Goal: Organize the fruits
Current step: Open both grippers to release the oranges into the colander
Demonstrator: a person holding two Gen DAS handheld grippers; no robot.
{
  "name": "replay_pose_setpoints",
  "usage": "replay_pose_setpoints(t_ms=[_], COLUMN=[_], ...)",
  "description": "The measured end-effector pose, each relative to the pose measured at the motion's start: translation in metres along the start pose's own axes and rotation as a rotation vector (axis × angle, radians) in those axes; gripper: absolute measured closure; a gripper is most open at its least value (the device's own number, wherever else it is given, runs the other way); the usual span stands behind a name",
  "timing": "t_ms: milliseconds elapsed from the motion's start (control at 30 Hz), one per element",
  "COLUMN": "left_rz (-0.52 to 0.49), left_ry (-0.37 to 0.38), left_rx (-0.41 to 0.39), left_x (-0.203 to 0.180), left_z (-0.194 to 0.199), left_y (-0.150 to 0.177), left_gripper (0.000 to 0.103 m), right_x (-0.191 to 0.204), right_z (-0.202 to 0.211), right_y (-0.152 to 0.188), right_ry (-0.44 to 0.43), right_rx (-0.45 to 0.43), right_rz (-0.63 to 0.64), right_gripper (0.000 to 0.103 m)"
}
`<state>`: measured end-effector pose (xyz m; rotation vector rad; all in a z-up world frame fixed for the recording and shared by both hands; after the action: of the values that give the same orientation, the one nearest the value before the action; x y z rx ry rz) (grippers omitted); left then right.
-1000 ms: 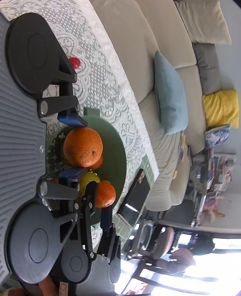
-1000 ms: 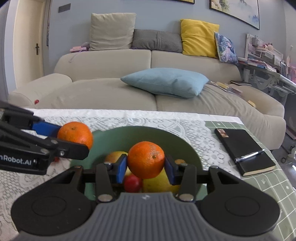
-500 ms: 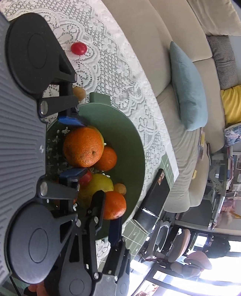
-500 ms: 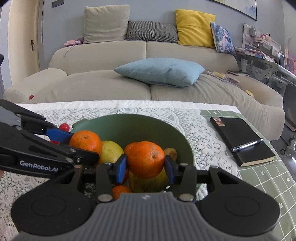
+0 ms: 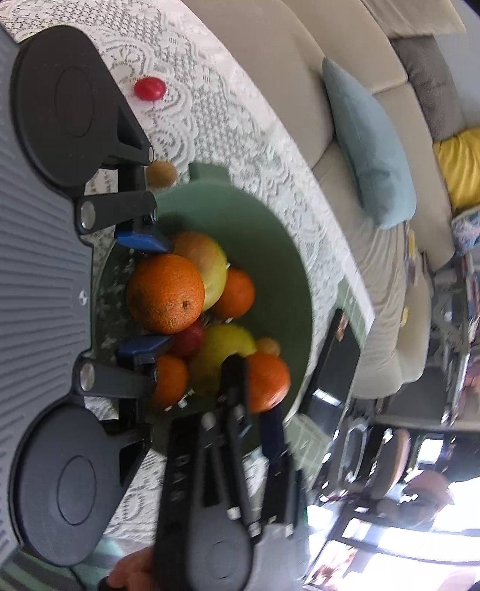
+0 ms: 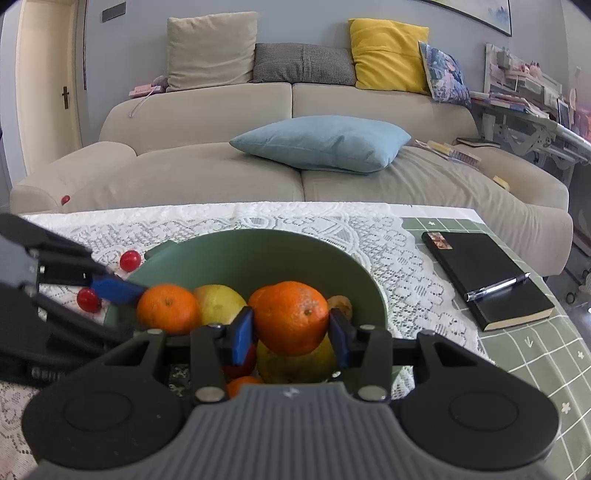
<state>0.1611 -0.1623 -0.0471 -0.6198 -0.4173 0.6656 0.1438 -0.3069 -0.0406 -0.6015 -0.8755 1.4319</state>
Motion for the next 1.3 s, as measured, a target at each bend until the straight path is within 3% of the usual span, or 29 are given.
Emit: replay_pose_setpoints(t_ms=[300, 767, 1033, 1300], left_rz=[-0.01, 0.043, 0.093, 0.222], left_ry=[0.001, -0.008, -0.09, -0.184], left_rx=[0.011, -0.055, -0.102, -0.114], left_x=[-0.004, 0.004, 0.011, 0.026], left_z=[-0.002, 0.023, 0.05, 0.063], left_y=[0.001, 0.004, 0.017, 0.034], left_gripper=[0.049, 0.045, 0.039, 0.039], right_x=[0.002, 0.003, 0.01, 0.016], right_z=[0.001, 0.003, 0.005, 0.001], right_y=[0.001, 0.002, 0.005, 0.007], right_ry=[-0.005, -0.041, -0.087, -0.096], right_rx=[-0.001, 0.004, 0.017, 0.04], right_rz=[0.002, -0.018, -0.014, 0.009], right_gripper=[0.062, 0.062, 0.062, 0.062])
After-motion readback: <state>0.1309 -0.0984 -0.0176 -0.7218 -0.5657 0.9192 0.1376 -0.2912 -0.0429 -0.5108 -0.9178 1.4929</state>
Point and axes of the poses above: each gripper's, at about its wrist camera, not at the fingertips, and z roughly against the way its jaws point, x to its left, y to its underside, the point moved 3 cm from there along -z, roughly the way its jaws point, and after that the axes turned 9 degrees about -z, right-handed, at the moved point
